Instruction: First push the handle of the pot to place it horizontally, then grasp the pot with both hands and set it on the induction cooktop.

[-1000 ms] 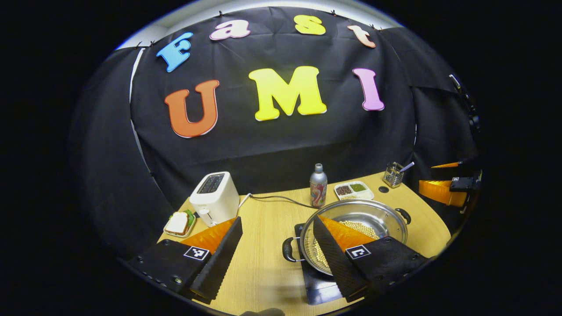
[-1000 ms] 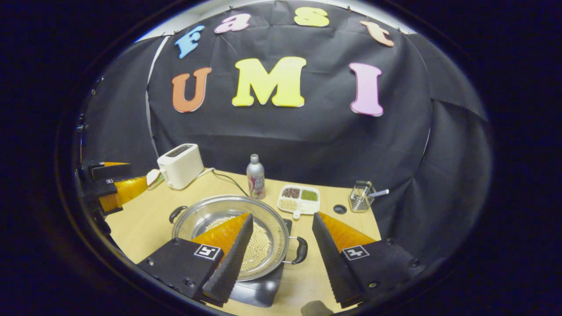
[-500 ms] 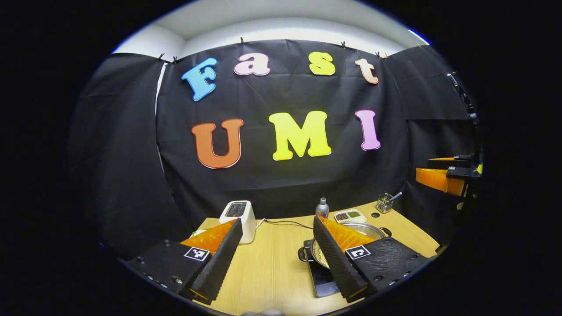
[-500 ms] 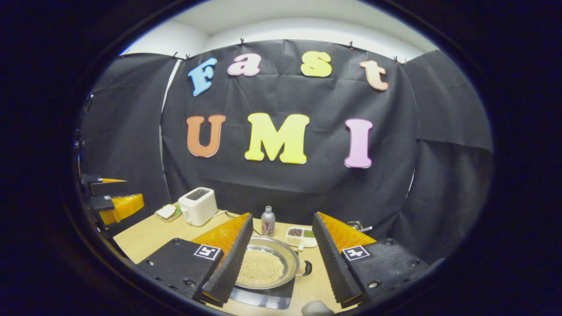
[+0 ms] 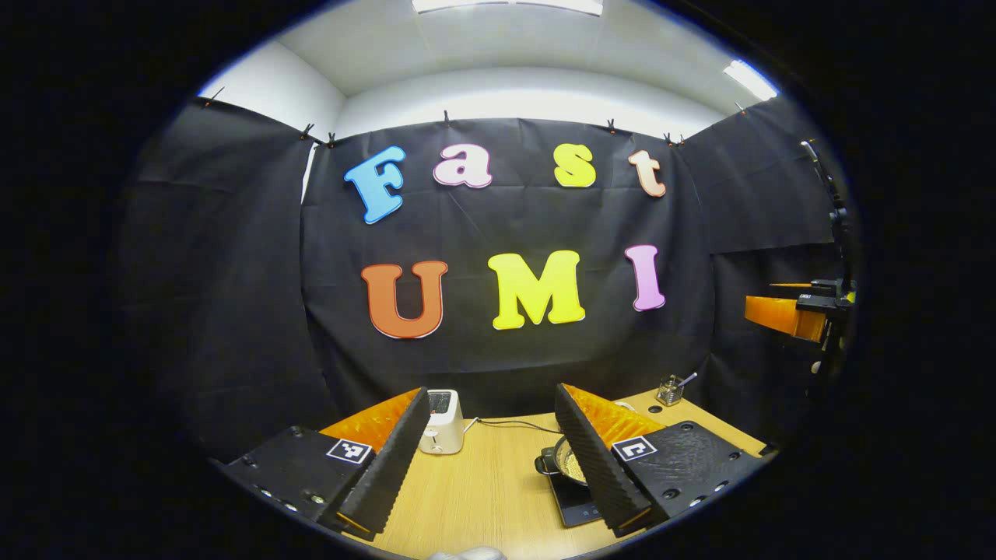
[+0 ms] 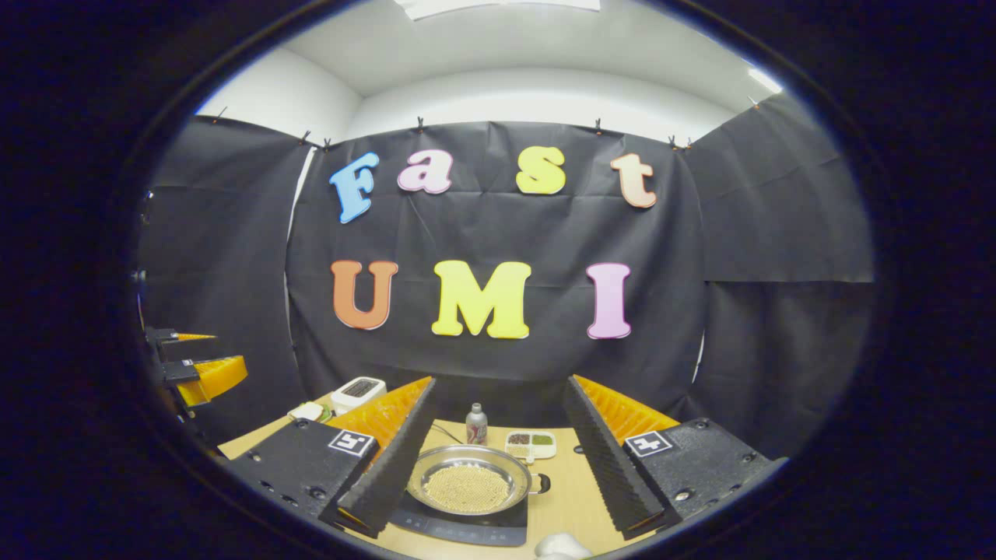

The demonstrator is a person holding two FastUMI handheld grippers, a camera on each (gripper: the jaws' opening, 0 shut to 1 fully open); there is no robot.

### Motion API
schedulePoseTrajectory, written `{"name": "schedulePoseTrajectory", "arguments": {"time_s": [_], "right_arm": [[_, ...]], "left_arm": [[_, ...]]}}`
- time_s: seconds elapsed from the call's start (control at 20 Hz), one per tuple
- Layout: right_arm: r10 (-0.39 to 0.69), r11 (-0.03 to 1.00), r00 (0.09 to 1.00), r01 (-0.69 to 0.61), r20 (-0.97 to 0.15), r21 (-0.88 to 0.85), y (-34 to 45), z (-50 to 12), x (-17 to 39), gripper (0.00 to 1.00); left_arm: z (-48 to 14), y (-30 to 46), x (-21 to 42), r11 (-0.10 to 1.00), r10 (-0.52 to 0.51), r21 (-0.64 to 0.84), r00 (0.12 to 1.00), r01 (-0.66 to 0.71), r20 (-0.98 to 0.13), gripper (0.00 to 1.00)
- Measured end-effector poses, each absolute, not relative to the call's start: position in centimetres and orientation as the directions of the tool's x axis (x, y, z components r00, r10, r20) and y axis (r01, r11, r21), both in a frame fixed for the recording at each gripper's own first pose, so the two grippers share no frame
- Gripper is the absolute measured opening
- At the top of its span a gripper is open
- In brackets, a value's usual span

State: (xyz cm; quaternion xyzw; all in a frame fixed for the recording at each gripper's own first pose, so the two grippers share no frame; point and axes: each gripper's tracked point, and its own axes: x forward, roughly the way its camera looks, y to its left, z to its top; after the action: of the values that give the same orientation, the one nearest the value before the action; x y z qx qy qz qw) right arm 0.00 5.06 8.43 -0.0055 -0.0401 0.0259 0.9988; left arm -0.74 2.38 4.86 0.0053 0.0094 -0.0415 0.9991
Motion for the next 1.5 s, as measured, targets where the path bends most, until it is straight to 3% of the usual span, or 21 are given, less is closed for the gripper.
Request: {"name": "schedulePoseTrajectory", "arguments": {"time_s": [0.35,0.65,1.5], "right_arm": [[-0.012,0.999,0.996,0.008,0.087,0.044,3.7,7.4,-4.2,1.0],[-0.01,1.0,0.999,0.009,0.033,0.023,3.0,6.0,-4.1,1.0],[-0.028,1.0,0.998,0.028,0.052,0.001,2.2,7.3,-4.4,1.0]], "left_arm": [[5.8,3.9,-2.6,0.999,-0.049,-0.013,0.999,0.049,0.005,0.96],[5.9,3.7,-4.0,1.0,-0.019,-0.023,1.0,0.02,0.013,0.96],[6.7,2.3,-3.1,0.999,-0.028,-0.023,0.999,0.029,0.025,0.96]]}}
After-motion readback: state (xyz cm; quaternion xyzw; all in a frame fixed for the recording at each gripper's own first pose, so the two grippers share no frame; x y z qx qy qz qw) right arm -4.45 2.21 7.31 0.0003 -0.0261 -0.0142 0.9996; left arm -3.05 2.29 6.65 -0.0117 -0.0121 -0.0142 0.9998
